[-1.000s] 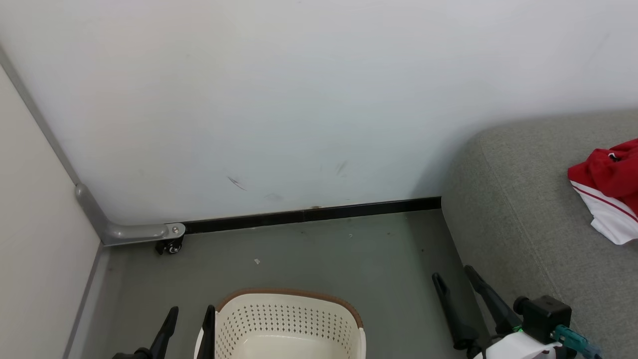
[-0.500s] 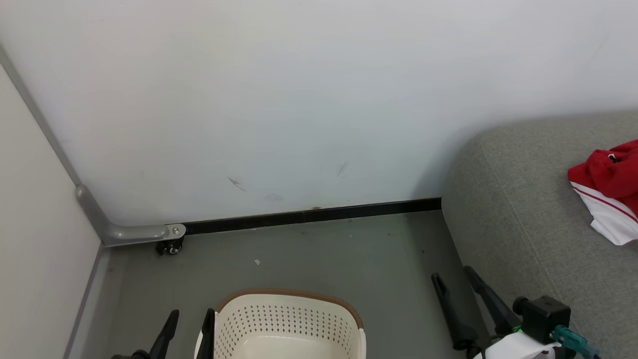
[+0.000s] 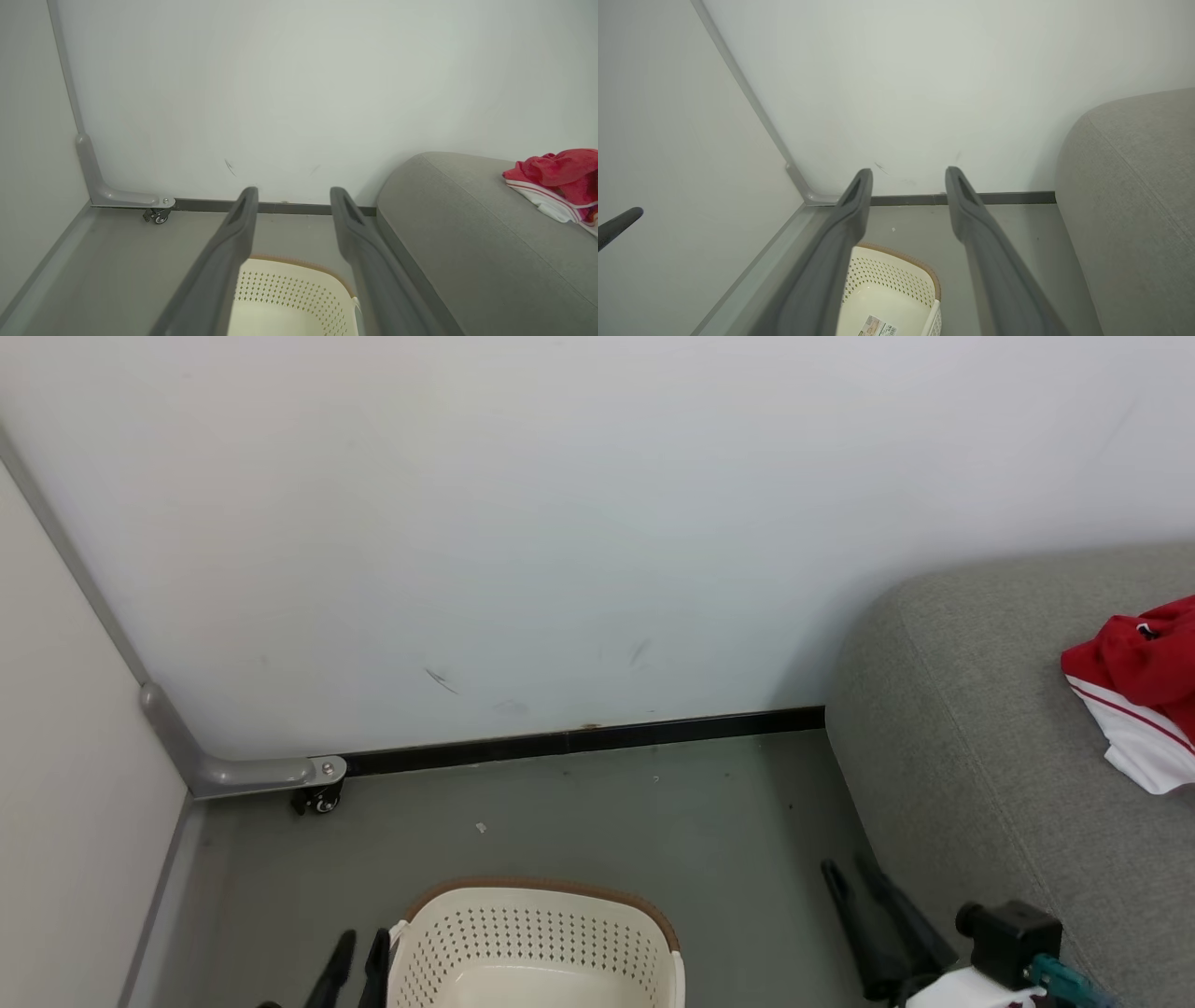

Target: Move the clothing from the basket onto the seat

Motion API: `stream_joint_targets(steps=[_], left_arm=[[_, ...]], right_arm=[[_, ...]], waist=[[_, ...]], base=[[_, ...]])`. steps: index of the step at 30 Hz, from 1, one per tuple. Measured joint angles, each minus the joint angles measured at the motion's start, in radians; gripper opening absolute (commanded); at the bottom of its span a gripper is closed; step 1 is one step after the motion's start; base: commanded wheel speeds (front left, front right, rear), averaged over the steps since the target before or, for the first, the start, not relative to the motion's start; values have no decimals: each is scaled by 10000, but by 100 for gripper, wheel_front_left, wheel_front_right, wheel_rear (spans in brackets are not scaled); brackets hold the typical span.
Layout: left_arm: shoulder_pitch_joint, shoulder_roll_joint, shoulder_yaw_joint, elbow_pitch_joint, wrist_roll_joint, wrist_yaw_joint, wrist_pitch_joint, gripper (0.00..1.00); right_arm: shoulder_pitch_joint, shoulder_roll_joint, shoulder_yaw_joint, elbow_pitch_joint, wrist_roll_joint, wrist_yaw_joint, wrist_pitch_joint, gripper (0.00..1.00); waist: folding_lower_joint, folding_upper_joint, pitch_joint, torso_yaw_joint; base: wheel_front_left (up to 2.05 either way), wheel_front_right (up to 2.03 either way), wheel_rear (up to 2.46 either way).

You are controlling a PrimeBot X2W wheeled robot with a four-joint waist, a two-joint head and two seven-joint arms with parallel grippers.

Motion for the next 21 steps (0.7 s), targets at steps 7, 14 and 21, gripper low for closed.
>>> stream_joint_targets(steps=[7,14,21], left_arm=[[217,-128,-84,502,-165,0,59,0],[198,-127,81,568,-1014,-4,280,0],[163,-123,190,583,-1956,-6,566,0]], right_arm=[[543,58,56,408,153,0,13,0],[567,58,119,211,984,0,13,0],[562,58,-77,144,2276,0,144,0]], waist=[[0,0,5,-1],[0,0,33,3],[2,0,87,32]], base=[[0,0,0],[0,0,0],[0,0,0]])
